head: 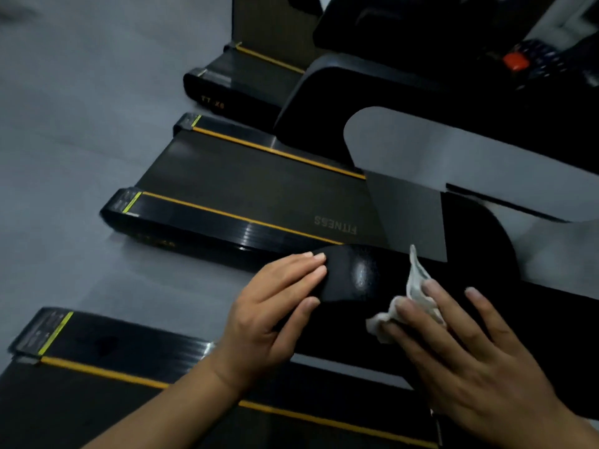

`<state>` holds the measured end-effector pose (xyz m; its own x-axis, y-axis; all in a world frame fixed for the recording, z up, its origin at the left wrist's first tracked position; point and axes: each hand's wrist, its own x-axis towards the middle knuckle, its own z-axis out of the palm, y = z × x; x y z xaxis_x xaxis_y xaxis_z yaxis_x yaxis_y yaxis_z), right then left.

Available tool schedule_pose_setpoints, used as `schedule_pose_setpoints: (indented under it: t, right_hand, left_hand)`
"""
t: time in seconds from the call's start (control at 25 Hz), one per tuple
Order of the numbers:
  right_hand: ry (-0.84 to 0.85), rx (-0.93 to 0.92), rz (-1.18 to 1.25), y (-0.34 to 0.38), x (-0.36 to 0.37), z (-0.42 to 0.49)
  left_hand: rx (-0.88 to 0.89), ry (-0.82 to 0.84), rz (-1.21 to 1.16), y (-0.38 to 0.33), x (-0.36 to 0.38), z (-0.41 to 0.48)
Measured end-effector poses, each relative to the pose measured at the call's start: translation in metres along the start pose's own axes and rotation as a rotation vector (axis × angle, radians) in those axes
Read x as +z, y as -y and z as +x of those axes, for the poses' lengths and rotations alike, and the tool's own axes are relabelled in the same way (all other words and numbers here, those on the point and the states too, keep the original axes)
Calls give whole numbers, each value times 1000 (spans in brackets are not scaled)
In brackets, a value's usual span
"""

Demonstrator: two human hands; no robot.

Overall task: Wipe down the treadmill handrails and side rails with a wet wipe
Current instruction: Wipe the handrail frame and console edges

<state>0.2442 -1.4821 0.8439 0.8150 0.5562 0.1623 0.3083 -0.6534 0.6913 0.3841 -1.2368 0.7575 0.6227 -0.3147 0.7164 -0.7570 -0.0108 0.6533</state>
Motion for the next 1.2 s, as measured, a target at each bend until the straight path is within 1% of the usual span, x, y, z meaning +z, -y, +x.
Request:
schedule_pose_setpoints:
  t: [0.16, 0.24, 0.36, 0.44, 0.48, 0.52, 0.64, 0.68, 0.8, 0.84, 0.92, 1.0, 1.04, 1.12, 1.2]
  right_hand:
    - [-121, 61, -19, 33, 13, 33]
    - [-166, 111, -28, 26, 8, 32]
    - [-149, 319, 1, 32, -2, 25]
    - [-177, 473, 65, 51, -7, 44]
    - [-185, 520, 97, 59, -9, 60]
    - [-178, 535, 125, 66, -11, 76]
    - [-104, 467, 128, 67, -17, 103]
    - [-70, 490, 136, 62, -21, 103]
    - [43, 639, 132, 52, -35, 112]
    - [91, 637, 100, 55, -35, 124]
    - [183, 479, 35, 67, -24, 144]
    - [202, 334, -27, 69, -23, 150]
    - [150, 316, -46, 61, -28, 145]
    - [25, 377, -61, 51, -41, 137]
    - [85, 432, -90, 63, -34, 139]
  left_hand:
    - [182, -72, -5, 25, 10, -5]
    - [241, -102, -9, 31, 14, -4]
    - [329, -148, -16, 43, 18, -6]
    - [368, -173, -16, 48, 20, -6]
    - [382, -185, -8, 48, 22, -6]
    - [391, -191, 3, 49, 23, -7]
    - [388, -183, 31, 58, 24, -18]
    - [386, -181, 44, 63, 23, -24]
    - [368, -190, 79, 76, 22, -44]
    - [366, -194, 77, 79, 22, -48]
    - [372, -208, 74, 83, 23, -53]
    - [383, -225, 74, 85, 23, -53]
    - [386, -231, 70, 85, 23, -53]
    - [391, -240, 63, 85, 23, -51]
    - [387, -244, 53, 87, 24, -51]
